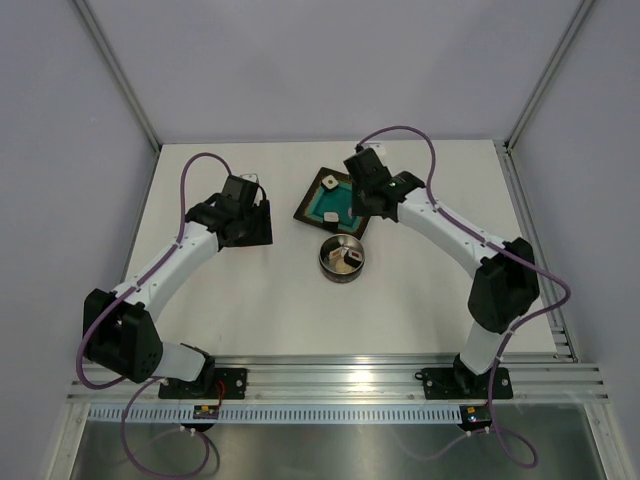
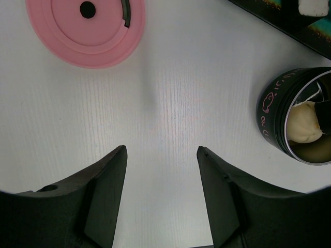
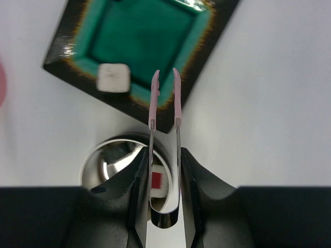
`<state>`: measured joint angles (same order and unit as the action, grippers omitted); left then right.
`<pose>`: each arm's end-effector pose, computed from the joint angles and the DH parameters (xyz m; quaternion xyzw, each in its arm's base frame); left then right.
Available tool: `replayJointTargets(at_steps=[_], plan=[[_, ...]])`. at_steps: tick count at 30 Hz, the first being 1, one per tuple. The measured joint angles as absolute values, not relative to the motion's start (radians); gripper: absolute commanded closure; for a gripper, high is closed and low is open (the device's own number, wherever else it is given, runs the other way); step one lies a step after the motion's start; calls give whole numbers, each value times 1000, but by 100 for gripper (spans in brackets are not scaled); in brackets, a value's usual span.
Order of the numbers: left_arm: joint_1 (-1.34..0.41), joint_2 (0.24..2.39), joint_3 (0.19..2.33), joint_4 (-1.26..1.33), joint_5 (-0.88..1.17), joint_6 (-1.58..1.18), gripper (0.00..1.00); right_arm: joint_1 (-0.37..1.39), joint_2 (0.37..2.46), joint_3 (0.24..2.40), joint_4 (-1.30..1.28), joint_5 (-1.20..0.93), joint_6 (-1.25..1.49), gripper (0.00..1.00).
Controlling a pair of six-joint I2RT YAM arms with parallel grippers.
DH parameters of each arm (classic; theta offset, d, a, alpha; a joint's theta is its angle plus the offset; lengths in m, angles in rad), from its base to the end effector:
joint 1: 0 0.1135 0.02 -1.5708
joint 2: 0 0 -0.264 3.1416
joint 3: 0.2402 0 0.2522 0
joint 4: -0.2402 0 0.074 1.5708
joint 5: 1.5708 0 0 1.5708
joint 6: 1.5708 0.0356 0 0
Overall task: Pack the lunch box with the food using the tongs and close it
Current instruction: Place the clamp at the center of the board.
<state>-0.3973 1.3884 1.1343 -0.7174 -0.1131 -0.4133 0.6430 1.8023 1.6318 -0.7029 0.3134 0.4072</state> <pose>0.2653 -0.1070 0.2793 -0.0243 0.9537 -0.0666 0.2921 0.3278 0.2319 0.3053 -0.0562 0.9281 0.0423 0.3655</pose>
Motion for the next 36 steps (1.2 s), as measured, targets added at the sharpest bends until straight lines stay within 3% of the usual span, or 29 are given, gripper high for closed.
replayJointTargets(at_steps=[10,20,24,36], plan=[[-396,1389,1134,-717,-113,-411,39,501,1441,1171,-512,490,439,79],[-396,1391,1134,-717,-112,-411,39,501,1436,885,-430,531,603,78],[-396,1394,1134,-717,-112,-411,39,501,1439,838,-405,530,659,65],[-396,1410,1135,-717,-109,-411,39,501,1582,791,-333,487,728,55]])
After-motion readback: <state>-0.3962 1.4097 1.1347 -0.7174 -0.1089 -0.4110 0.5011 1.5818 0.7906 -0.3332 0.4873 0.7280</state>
